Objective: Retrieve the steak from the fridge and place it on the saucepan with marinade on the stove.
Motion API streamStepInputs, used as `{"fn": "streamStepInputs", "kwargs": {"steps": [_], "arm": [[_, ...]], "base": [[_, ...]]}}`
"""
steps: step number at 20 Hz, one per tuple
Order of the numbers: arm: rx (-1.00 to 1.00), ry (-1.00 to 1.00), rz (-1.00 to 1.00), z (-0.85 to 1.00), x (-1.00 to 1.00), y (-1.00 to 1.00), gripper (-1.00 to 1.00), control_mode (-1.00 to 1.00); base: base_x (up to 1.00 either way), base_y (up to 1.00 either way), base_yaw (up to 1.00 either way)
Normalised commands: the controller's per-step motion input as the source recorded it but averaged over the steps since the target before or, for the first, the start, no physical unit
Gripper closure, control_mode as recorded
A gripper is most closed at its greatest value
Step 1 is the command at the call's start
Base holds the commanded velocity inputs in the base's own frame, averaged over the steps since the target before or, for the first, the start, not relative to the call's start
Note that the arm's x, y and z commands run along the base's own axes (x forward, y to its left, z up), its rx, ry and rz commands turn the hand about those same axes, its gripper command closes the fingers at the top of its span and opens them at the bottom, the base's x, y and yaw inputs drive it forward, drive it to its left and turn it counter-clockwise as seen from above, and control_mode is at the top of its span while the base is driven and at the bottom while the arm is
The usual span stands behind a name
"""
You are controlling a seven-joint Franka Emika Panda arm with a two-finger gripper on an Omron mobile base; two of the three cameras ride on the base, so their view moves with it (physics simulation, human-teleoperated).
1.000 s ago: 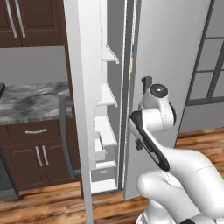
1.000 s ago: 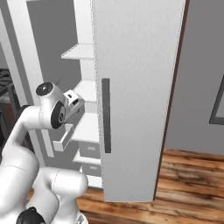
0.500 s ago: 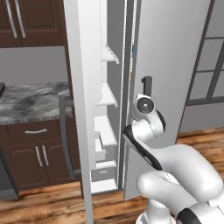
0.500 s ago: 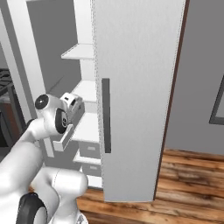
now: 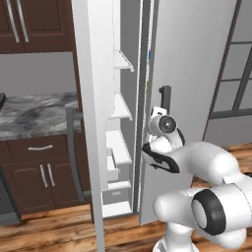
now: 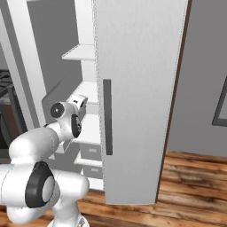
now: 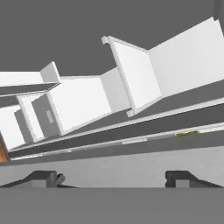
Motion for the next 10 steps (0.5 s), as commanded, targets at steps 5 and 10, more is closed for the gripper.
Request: {"fn": "streamStepInputs", "kwargs": {"steps": [5, 10], "arm": [[-0.01, 0.00, 0.00, 0.00, 0.45, 0.31, -1.00, -1.00], [-0.02, 0.00, 0.00, 0.00, 0.36, 0.36, -1.00, -1.00]], "base": [[0.00, 0.00, 0.00], [0.00, 0.00, 0.00]]}}
